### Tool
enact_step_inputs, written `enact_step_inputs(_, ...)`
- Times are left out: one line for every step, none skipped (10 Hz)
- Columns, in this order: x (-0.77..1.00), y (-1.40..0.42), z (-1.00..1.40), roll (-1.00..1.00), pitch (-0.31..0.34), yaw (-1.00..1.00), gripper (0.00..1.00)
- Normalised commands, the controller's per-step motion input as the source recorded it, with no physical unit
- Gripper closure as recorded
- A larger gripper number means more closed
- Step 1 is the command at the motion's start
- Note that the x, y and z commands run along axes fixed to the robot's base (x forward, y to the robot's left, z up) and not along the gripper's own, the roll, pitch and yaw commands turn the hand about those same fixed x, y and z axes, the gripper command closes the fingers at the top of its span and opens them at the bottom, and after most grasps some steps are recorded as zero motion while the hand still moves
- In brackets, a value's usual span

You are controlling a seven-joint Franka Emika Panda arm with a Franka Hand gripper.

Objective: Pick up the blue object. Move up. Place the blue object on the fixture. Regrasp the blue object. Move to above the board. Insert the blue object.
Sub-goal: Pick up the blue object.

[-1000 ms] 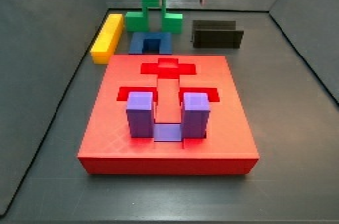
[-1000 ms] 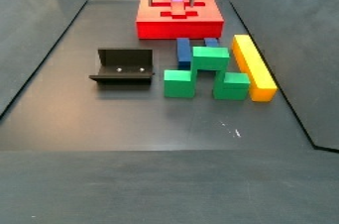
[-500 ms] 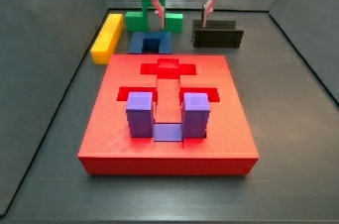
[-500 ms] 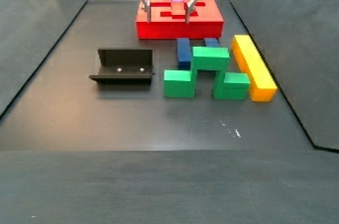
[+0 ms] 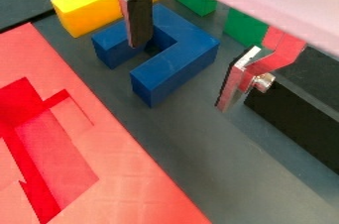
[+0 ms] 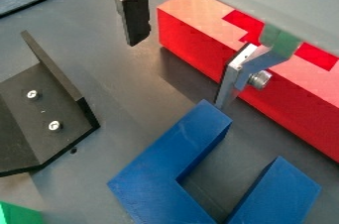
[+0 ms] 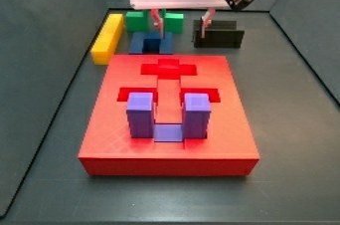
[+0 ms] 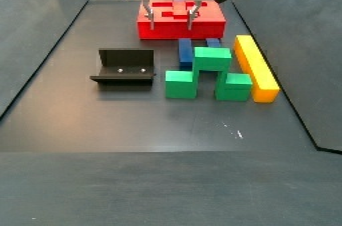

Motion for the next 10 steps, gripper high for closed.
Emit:
enact_step_inputs(0.00,-0.02,-0.13,0.48,0.000,0.00,0.00)
enact_step_inputs(-0.02,-0.07,-0.13,0.39,0.000,0.00,0.00)
enact_step_inputs(-0.11,-0.02,-0.16,0.25,0.000,0.00,0.00)
enact_step_inputs(-0.19,0.00,-0.19,0.19,-0.006,0.00,0.00)
enact_step_inputs(-0.17,0.00,-0.23,0.22,-0.019,0.00,0.00)
enact_step_inputs(-0.18,0.00,-0.24,0.25,-0.019,0.00,0.00)
enact_step_inputs(-0.16,0.00,-0.25,0.26,-0.029,0.00,0.00)
enact_step_inputs(-0.01,0.00,-0.20,0.25,-0.041,0.00,0.00)
enact_step_inputs(0.00,0.00,-0.21,0.23,-0.056,0.00,0.00)
enact_step_inputs(0.00,0.02,-0.28,0.25,-0.039,0.00,0.00)
